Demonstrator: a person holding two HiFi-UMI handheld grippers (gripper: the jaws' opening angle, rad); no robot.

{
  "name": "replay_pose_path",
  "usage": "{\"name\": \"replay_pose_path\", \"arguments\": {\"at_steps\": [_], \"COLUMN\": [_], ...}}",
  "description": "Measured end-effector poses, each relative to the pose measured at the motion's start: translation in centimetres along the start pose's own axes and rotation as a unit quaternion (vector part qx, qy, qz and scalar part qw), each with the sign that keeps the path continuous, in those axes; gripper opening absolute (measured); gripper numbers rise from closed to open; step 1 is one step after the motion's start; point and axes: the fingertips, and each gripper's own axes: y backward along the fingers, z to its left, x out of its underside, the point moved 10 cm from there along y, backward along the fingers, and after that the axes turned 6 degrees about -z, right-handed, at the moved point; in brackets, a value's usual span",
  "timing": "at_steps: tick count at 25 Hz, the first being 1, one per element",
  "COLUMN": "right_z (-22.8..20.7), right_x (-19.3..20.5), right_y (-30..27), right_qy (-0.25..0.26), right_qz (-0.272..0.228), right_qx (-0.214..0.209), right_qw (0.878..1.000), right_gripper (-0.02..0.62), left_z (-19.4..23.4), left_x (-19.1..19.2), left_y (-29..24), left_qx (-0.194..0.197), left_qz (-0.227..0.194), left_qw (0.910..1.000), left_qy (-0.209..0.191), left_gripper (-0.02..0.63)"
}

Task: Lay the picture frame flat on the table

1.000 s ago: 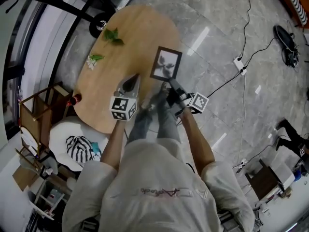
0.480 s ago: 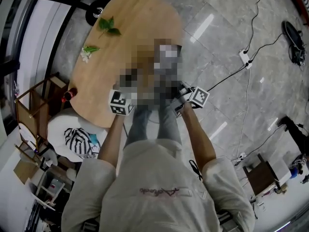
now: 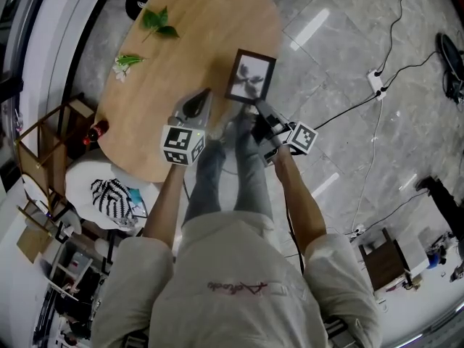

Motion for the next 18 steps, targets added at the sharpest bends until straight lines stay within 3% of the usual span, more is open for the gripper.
{"name": "replay_pose_path", "arguments": {"at_steps": [18], "right_z": [-6.5], "right_x": [-1.8], "right_y": [-2.1], "right_qy": [0.005], "right_qz": [0.023], "right_qx": [0.039], "right_qw": [0.999], "right_gripper": [0.075], "left_z": [0.7], "left_x": [3.4], "left_y": [-2.8], "left_qx": [-0.014], "left_qz": [0.003], "left_qw": [0.9999], "left_qy": [0.007], "left_gripper": [0.002]}}
